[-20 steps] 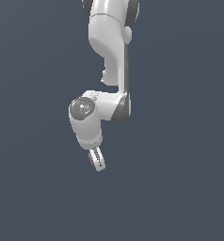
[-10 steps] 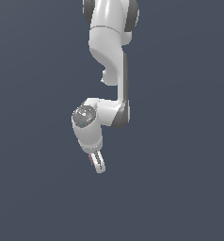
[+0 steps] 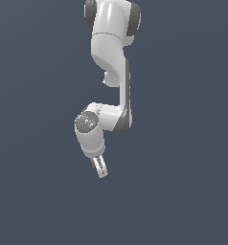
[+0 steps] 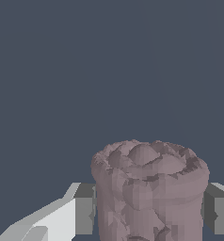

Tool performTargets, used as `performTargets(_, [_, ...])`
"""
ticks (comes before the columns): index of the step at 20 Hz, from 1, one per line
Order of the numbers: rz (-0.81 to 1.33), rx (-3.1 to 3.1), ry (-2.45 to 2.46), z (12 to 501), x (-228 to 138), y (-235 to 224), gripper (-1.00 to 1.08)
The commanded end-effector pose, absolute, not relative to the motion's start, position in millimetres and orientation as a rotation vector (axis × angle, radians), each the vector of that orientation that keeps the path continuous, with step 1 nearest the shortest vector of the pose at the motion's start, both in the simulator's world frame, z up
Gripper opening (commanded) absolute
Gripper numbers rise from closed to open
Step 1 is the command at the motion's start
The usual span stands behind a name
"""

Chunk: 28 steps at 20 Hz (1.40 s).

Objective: Pick up the object and move it to a goal position.

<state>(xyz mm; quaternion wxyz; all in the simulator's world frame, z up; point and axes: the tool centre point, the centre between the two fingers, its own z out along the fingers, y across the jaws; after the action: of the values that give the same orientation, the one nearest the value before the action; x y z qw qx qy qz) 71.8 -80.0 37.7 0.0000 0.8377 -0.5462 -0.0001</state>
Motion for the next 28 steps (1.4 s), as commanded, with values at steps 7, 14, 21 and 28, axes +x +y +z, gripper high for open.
performTargets(7, [0.0,2.632,-1.716,38,72,-80,-1.0])
performTargets(14, [0.014,2.66,-1.67,45,79,-79,-1.0])
performTargets(21, [0.066,2.756,-1.5,72,105,-71,-1.0])
performTargets(28, [0.154,2.895,-1.194,119,144,-49,-1.0])
